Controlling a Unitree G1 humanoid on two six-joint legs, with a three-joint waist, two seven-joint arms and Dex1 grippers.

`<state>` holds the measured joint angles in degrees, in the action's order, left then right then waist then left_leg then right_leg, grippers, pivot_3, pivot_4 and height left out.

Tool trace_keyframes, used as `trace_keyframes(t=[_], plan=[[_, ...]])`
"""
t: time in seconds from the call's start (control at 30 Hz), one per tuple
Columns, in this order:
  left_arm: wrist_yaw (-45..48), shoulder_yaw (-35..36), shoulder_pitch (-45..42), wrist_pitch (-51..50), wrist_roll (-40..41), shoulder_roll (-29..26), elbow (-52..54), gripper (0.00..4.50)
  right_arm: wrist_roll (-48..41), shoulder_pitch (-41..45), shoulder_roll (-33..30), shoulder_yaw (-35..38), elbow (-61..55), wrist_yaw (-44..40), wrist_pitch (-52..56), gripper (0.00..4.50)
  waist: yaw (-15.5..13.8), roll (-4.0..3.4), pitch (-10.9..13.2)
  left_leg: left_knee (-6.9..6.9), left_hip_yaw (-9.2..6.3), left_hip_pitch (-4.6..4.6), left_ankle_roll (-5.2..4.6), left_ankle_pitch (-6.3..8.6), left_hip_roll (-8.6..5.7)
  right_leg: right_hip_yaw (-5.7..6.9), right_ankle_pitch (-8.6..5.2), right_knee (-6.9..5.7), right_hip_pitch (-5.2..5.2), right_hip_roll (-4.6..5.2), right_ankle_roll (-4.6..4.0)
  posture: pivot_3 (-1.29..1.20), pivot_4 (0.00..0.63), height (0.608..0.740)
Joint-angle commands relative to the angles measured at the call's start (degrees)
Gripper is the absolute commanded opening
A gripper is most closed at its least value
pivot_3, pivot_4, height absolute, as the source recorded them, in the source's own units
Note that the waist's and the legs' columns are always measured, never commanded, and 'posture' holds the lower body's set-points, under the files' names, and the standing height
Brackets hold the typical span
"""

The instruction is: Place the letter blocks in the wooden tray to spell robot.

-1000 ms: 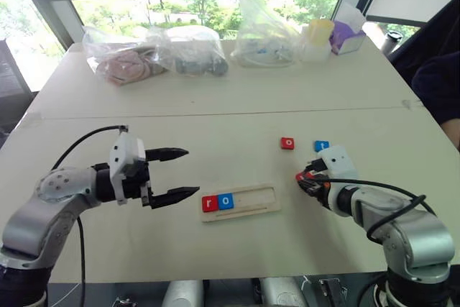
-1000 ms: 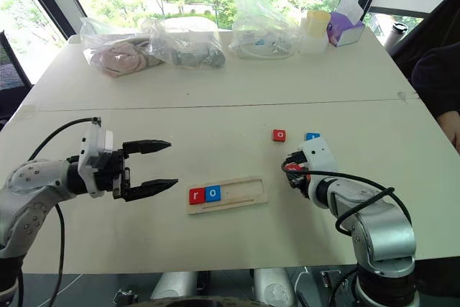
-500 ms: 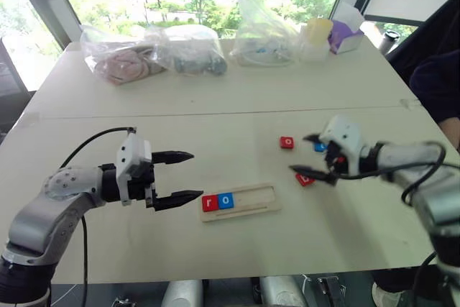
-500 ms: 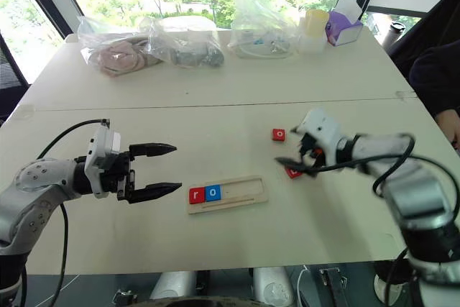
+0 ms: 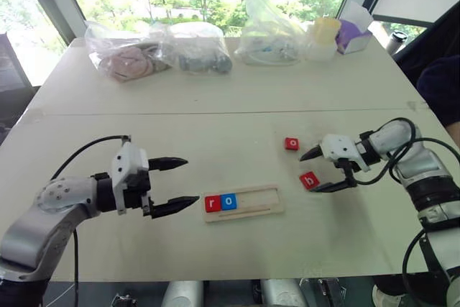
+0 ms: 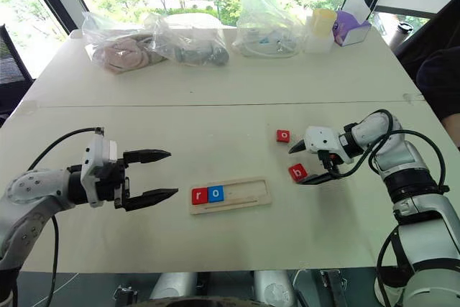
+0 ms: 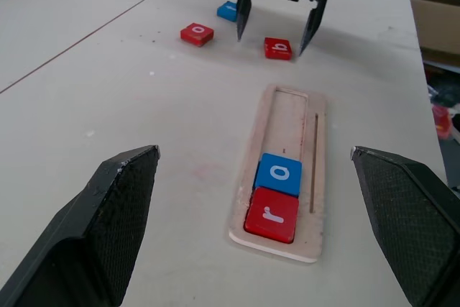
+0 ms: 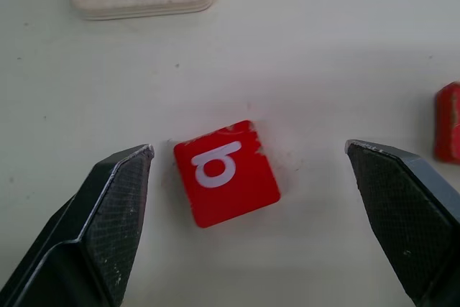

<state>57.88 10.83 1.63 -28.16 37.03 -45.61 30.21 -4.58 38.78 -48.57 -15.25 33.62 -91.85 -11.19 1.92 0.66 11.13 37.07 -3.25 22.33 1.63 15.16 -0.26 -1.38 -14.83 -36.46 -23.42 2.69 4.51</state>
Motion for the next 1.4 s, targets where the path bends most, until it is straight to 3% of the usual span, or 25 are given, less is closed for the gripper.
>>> trace_keyframes(t=[0.03,0.23,0.3,0.43,0.47,0.6,0.77,0.97,1.4], plan=[[-0.61,1.91,0.48,0.50,0.79,-0.56,2.31,4.50,-0.81,0.95,-1.74,0.17,-0.26,-0.65,-0.97,4.42,-0.04,0.00,0.00,0.02,-0.01,0.00,0.01,-0.01,0.01,0.00,0.02,0.00,0.01,-0.01,-0.03,0.00,0.150,0.740],[-1.01,1.70,-0.12,0.78,0.58,-0.47,1.79,4.50,1.28,0.39,0.14,0.61,2.00,0.43,-3.49,4.42,-0.12,0.00,0.00,0.03,0.00,-0.03,0.03,-0.02,0.02,0.00,0.05,-0.01,0.03,-0.03,-0.05,0.00,0.150,0.740],[-1.17,1.72,-0.56,0.61,0.84,-0.33,1.56,4.50,1.60,0.33,0.64,0.67,2.40,0.57,-3.82,3.62,-0.17,-0.02,0.00,0.02,0.01,-0.03,0.03,-0.02,0.01,0.00,0.06,-0.01,0.02,-0.04,-0.04,0.00,0.150,0.740],[-0.88,1.75,-0.45,0.59,0.92,-0.52,1.51,4.50,1.96,-0.15,2.08,0.74,2.85,1.89,-4.81,1.41,-0.21,-0.01,-0.01,0.02,0.01,-0.04,0.03,-0.02,0.02,0.00,0.06,-0.01,0.03,-0.05,-0.02,0.00,0.150,0.740],[-0.77,1.79,-0.24,0.60,0.92,-0.59,1.63,4.50,2.11,-0.44,2.17,0.73,2.75,2.08,-5.14,1.12,-0.20,0.00,-0.01,0.03,0.01,-0.05,0.03,-0.02,0.03,0.00,0.07,-0.01,0.04,-0.05,-0.03,0.00,0.150,0.740],[0.03,2.36,0.75,0.51,1.21,-1.21,2.04,4.50,0.14,-1.87,2.49,2.23,-1.32,3.05,-2.98,1.13,-0.13,0.00,-0.01,0.03,0.00,-0.14,0.03,-0.02,0.04,0.00,0.06,-0.02,0.12,-0.06,-0.04,0.00,0.150,0.740],[1.05,2.71,1.74,0.59,1.63,-2.09,2.19,4.50,-5.35,-5.99,1.71,3.98,-17.10,2.63,7.70,1.13,-0.19,-0.05,0.01,0.02,-0.02,-0.13,0.03,-0.02,0.05,-0.01,0.07,-0.10,0.08,-0.05,-0.02,0.00,0.150,0.740],[0.28,1.11,1.35,0.22,1.77,-1.67,3.28,4.50,-8.22,-9.81,4.26,2.99,-34.39,9.05,22.24,1.13,-1.15,-0.06,0.01,0.05,-0.05,-0.13,0.03,-0.02,0.05,0.00,0.06,-0.13,0.07,-0.05,-0.04,0.00,0.150,0.740],[-1.13,0.88,1.80,-0.21,1.99,-1.66,4.18,4.50,-4.48,-12.39,7.75,-4.25,-48.06,18.44,35.89,1.13,-1.19,-0.05,0.00,0.06,-0.05,-0.05,0.03,-0.02,0.04,0.02,0.05,-0.05,0.04,-0.06,-0.05,0.00,0.150,0.740]])
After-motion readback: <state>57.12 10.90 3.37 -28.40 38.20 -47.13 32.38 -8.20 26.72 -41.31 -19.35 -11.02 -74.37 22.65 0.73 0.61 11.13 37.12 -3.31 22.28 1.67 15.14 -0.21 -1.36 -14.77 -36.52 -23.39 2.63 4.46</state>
